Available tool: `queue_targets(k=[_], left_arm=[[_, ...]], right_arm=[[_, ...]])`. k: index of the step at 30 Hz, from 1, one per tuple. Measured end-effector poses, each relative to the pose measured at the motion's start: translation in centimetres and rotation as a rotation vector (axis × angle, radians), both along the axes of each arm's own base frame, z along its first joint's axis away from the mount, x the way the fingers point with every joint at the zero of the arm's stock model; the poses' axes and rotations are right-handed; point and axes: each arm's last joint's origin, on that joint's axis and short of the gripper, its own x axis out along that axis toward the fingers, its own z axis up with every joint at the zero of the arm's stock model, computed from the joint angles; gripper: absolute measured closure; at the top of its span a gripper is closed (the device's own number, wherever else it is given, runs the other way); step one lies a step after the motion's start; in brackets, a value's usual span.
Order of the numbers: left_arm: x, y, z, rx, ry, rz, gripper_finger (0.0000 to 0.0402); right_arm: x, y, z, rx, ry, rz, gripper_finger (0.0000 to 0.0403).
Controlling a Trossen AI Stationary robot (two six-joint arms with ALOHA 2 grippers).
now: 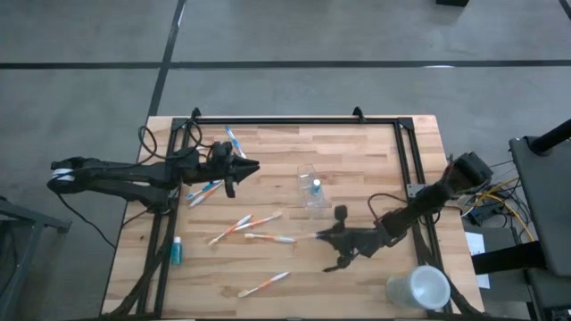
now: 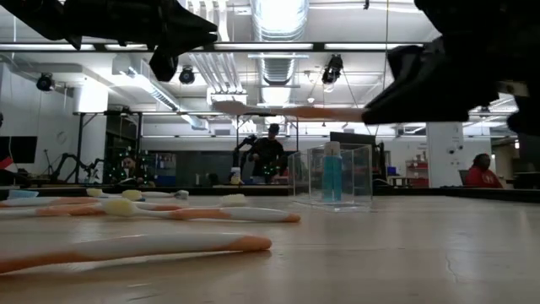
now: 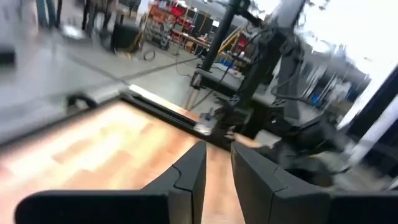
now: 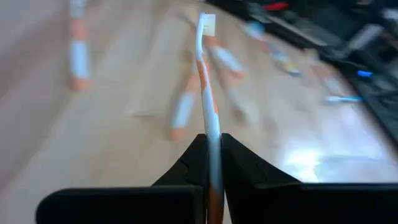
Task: Pick & Place toothbrushing station
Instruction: Put the orange toothbrush into transparent organizer
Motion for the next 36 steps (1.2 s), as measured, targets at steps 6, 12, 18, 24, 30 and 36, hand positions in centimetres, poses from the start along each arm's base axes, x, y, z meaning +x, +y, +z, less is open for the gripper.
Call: queue_targets(k=[6,12,18,24,30,36], left_arm=[[0.0,0.0,0.0,-0.171,-0.035,-0.008,0.0321],[0.0,0.1,1.2,-0.153,-0.165,0.008,0.0321],[1.3,0.1,2.6,-0.152,-0.456,-0.031,0.0321],[6.0,-0.2,1.6,-0.187,-0.396,-0.106,0.0321],[9.9,0.2,4.2,-0.070,-0.427,-0.237,0.0321],[11.3,0.5,6.5,0.009,-0.446,-0.299,0.0321]], right_arm=[[-1.3,-1.5,3.8,-0.026,-0.161,-0.283,0.0385],[-2.3,-3.3,7.5,0.061,-0.316,-0.431,0.0385],[-2.6,-5.3,9.6,0.084,-0.385,-0.498,0.0385],[-1.6,-6.5,10.8,0.076,-0.391,-0.446,0.0385],[-1.2,-6.8,11.4,0.078,-0.407,-0.473,0.0385],[-1.4,-6.9,11.5,0.066,-0.415,-0.513,0.0385]])
